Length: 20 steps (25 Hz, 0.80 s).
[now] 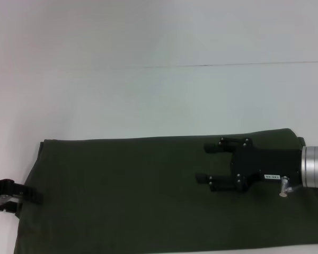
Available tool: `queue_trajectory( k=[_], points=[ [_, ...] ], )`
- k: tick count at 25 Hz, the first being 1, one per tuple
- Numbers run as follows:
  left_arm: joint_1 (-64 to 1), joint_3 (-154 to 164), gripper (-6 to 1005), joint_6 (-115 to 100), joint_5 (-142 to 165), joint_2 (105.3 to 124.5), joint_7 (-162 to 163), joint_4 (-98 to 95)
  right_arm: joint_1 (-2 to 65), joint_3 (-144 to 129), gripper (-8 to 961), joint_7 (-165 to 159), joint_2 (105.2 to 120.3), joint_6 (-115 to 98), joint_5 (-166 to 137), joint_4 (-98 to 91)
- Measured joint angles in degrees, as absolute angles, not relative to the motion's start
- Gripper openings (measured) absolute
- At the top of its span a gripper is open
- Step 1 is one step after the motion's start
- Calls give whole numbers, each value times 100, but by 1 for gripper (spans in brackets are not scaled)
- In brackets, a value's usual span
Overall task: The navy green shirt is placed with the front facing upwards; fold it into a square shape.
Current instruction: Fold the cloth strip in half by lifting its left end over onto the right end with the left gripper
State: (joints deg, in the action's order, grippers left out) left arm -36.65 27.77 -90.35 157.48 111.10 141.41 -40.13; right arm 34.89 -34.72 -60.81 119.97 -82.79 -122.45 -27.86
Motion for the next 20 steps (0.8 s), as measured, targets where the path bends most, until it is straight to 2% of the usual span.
queue_trajectory(
  k=[20],
  points=[
    [-3848,2758,836,-9083,15709,11215,14157,-3678,3471,-3481,809,-6082,11997,-8290,-12252,-2756]
  ],
)
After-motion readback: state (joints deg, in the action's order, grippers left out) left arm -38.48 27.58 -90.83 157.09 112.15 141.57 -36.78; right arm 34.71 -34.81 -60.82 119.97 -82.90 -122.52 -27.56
